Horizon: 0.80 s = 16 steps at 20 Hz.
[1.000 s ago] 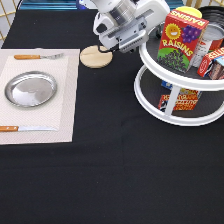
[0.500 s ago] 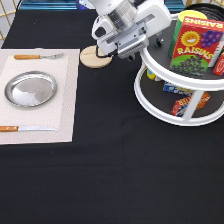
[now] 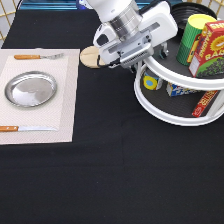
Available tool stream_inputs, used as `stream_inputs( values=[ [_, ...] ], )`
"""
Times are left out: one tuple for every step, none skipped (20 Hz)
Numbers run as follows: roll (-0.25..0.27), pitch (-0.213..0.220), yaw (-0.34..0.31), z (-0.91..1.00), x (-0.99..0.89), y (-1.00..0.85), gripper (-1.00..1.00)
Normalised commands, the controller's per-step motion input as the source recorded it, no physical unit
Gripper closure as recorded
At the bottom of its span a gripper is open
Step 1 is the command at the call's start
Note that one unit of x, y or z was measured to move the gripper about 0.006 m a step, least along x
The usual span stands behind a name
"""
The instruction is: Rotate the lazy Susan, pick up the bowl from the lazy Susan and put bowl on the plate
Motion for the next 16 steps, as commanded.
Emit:
stream_inputs(
  values=[
    [0.000, -0.044, -0.016, 0.65, -0.02, -0.03, -1.00],
    [0.000, -0.019, -0.030, 0.75, -0.09, -0.04, -1.00],
    [0.006, -0.015, -0.031, 0.81, -0.20, -0.07, -1.00],
    [0.010, -0.003, -0.030, 0.91, -0.28, -0.09, -1.00],
    [0.013, 0.000, -0.025, 0.87, -0.35, -0.09, -1.00],
    [0.025, 0.000, -0.021, 0.83, -0.48, -0.12, -1.00],
    [0.003, 0.000, -0.015, 0.62, -0.62, -0.04, -1.00],
    [0.000, -0.007, -0.016, 0.53, -0.69, -0.05, -1.00],
    [0.030, -0.014, -0.021, 0.43, -0.83, -0.12, -1.00],
    [0.034, -0.018, -0.030, 0.29, -0.93, -0.10, -1.00],
    [0.039, -0.003, -0.027, 0.21, -0.97, -0.08, -1.00],
    [0.046, 0.000, -0.024, 0.14, -1.00, -0.06, -1.00],
    [0.040, 0.000, -0.025, 0.09, -1.00, -0.01, -1.00],
    [0.049, 0.000, -0.021, 0.04, -1.00, 0.00, -1.00],
    [0.032, 0.000, -0.014, 0.01, -1.00, 0.00, -1.00],
    [0.016, 0.000, -0.006, 0.00, -1.00, 0.00, -1.00]
  ],
)
